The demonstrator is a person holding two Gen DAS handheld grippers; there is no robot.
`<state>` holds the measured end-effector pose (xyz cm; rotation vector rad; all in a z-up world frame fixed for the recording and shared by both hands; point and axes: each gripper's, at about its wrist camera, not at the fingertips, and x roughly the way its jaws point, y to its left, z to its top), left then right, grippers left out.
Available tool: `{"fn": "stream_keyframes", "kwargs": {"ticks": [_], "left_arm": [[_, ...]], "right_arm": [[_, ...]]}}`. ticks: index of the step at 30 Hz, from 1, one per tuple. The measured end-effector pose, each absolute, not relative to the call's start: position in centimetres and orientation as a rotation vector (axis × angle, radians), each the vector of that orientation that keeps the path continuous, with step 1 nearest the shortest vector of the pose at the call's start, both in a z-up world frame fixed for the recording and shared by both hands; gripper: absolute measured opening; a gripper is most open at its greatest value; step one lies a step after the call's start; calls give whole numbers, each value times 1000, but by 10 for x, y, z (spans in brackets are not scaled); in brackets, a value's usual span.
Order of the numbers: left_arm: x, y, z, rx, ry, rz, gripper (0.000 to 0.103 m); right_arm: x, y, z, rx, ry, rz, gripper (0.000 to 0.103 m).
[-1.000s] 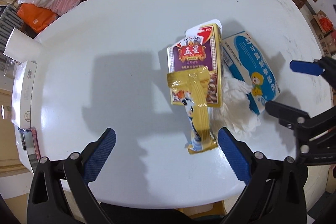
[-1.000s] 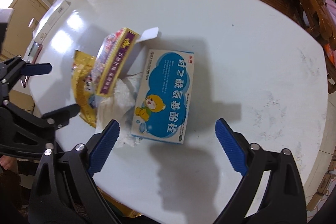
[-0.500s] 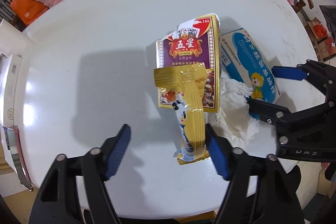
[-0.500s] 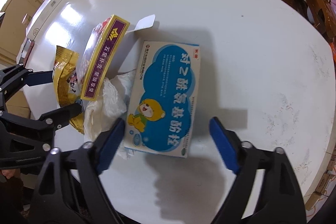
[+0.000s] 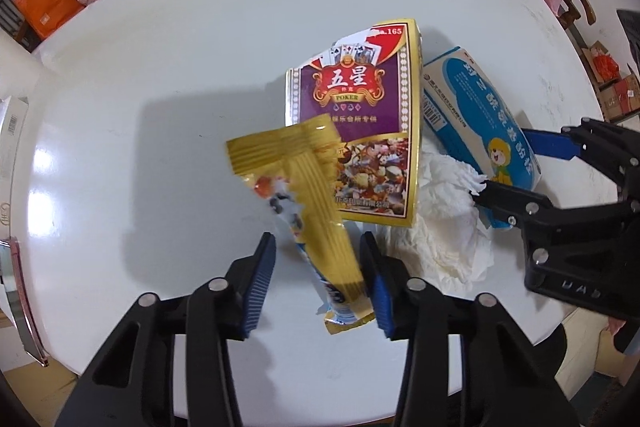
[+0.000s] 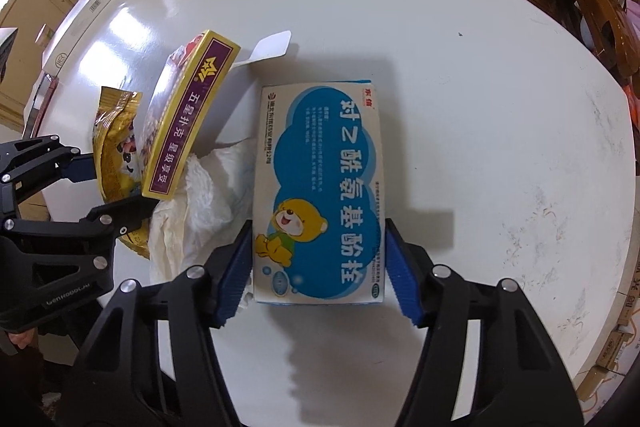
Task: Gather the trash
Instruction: 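Grasp the yellow snack wrapper with the left gripper while the right grasps the light-blue medicine box, then lift the yellow wrapper and light-blue box and carry them to the bag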
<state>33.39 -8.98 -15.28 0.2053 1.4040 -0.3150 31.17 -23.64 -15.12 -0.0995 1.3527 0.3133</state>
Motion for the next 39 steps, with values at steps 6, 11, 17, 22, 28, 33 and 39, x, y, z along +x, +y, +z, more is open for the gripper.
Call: {"fn": "stream_keyframes", "kwargs": {"ticks": [6,11,17,22,28,33,39], "left_arm": [[327,-91,-155,181,1411,-316,22],[324,-84,-157,185,1413,-299,15],[321,-78,-155,193,1408,-290,12],[317,-70,-146,200,1399,-279,12],[312,-68,-124,199,1384,-297,12],[297,-66,-106,217,1366,-320,12],[271,-59,-90,218,1353,-350,12]], "right_arm": [[308,-234,-152,-128,1344,293,61],[304,-234,-149,-157,1328,256,61],[300,-239,-139,-153,1309,217,61],[292,-242,-126,-155,1282,194,61],[272,-246,-100,-142,1242,190,61],[240,-235,-79,-157,1206,216,61],[204,-219,-61,-183,1178,248,61]]}}
